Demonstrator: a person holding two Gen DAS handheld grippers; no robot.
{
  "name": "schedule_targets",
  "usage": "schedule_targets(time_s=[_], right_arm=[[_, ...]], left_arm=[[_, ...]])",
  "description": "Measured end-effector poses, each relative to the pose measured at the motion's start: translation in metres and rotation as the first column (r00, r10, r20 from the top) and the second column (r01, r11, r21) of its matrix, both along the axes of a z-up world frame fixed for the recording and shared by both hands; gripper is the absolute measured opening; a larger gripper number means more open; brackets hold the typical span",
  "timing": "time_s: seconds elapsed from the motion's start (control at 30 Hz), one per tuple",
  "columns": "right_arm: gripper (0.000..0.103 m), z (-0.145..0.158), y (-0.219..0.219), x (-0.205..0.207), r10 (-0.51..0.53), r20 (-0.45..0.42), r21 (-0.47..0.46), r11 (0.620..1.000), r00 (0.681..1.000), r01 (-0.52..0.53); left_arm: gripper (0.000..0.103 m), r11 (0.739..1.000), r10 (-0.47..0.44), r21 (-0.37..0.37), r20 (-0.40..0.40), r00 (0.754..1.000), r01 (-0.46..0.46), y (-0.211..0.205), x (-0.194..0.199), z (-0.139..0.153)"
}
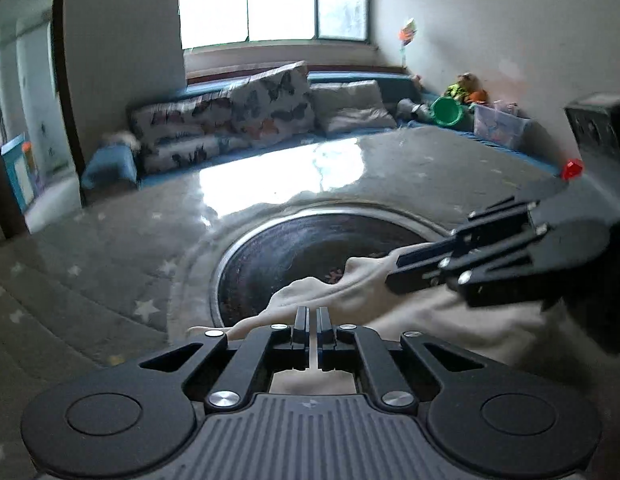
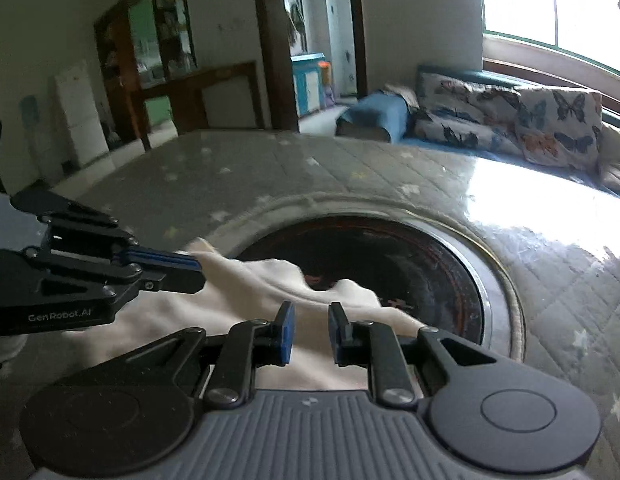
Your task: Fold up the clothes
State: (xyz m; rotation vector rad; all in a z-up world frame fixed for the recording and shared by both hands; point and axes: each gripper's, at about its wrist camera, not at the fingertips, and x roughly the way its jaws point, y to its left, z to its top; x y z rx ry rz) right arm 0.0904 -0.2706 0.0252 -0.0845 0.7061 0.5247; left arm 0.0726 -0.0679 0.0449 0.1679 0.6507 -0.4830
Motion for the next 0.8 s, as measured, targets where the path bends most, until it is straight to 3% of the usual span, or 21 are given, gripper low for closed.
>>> schedule_targets(time_s=[0.1,0.23,0.37,0.57,0.7,0.8], right_arm=[[0.018,-0.015,0.005,0.015,-0.024,-0.036,-0.037,0.999,0.999,0.023],[0.019,-0.013,-0.007,0.009,-0.04,-0.022,0.0,0.999,0.999,0.04],[0.019,-0.011,-0.027,-0.003,-0.079,-0.019,0.025,0.997,0.997,0.079],[0.019,-0.011,-0.052,-0.021,-0.125,-0.024,0.074,0.989,0.992,0.127],[0.026,-0.01,-0.066,-0.032,-0.15,-0.027,0.121,0.981,0.988,0.152],[0.026,-0.016,-0.067,-0.042,-0.15,-0.012,0.074,0.986,0.989,0.15]], left_arm=[[0.009,0.999,0.03,0.02,-0.051,0.998,-0.029,-0.002,0.021,-0.012],[0.012,0.999,0.052,0.01,-0.079,0.995,-0.052,0.006,0.027,-0.02],[0.023,0.998,0.064,0.008,-0.022,0.998,-0.064,0.014,0.013,-0.008],[0.023,0.993,0.12,0.008,0.007,0.993,-0.12,0.027,-0.006,0.0],[0.033,0.987,0.161,-0.008,0.023,0.987,-0.161,0.042,-0.024,0.006],[0.034,0.982,0.191,-0.013,0.017,0.981,-0.191,0.051,-0.035,0.006]])
